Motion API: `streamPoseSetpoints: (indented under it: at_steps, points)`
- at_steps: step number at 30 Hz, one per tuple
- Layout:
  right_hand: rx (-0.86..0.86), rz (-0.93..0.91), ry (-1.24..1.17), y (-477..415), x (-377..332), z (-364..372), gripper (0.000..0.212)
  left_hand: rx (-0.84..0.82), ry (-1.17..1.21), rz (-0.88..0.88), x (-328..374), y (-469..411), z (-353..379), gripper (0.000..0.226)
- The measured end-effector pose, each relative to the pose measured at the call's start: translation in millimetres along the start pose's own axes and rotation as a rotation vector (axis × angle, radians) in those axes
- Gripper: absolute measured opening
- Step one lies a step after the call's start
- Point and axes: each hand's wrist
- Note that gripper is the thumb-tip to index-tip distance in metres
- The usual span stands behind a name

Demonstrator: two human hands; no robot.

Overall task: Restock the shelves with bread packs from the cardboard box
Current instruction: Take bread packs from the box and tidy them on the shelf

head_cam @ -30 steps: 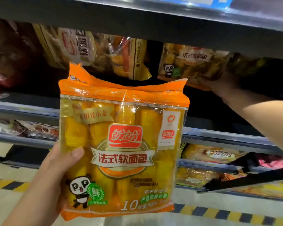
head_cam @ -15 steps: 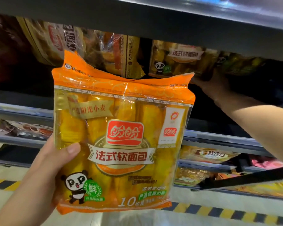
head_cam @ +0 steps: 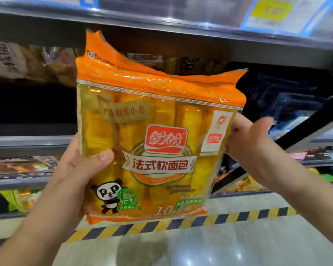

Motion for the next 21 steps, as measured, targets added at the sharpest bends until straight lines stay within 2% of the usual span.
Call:
streamPoseSetpoints:
  at_steps: [1, 2, 3, 4, 6, 9, 12, 16, 18, 21]
  points:
    - [-0.046, 0.029, 0.078, 12.0, 0.3, -7.0, 0.04, -0.082, -0.016, 0.007, 1.6, 0.9, 7.4, 0.059]
    - [-0.016, 0.064, 0.239, 14.5, -2.3, -8.8, 0.07, -0.137, -0.048, 0.005, -2.5, 0.1, 8.8, 0.077]
    - [-0.042, 0.061, 0.319, 27.0, 1.3, -14.3, 0.085, -0.152, -0.075, 0.005, -3.1, 0.5, 16.7, 0.083]
    - [-0.008, 0.069, 0.319, 37.0, 1.7, -18.3, 0.089, -0.176, -0.098, 0.034, -6.4, -0.2, 21.6, 0.082]
    - [0.112, 0.043, 0.293, 48.7, -2.2, -25.2, 0.082, -0.216, -0.159, 0.097, -6.8, -3.4, 38.6, 0.07]
    - [0.355, 0.002, 0.368, 55.9, -6.4, -38.3, 0.055, -0.175, -0.389, 0.232, -2.9, -13.0, 63.4, 0.036]
    - [0.519, -0.113, 0.504, 55.5, -6.1, -55.2, 0.027, -0.114, -0.599, 0.316, -0.4, -26.6, 87.1, 0.024]
    - [0.723, -0.186, 0.503, 28.2, 23.0, -74.5, 0.028, -0.059, -0.697, 0.377, -11.4, -50.6, 107.0, 0.018]
    - [0.735, -0.115, 0.502, 11.0, 39.9, -80.0, 0.026, -0.108, -0.715, 0.374, -21.4, -66.6, 113.4, 0.021]
    - [0.673, 0.005, 0.447, -7.8, 53.7, -80.9, 0.032, -0.111, -0.75, 0.236, -39.7, -94.4, 112.5, 0.034]
Point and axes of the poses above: each hand's wrist, its own y-axis away from the middle knuckle, its own z-axis out of the palm, x = y × z, and after that the axes turned 3 degrees about y, right-handed
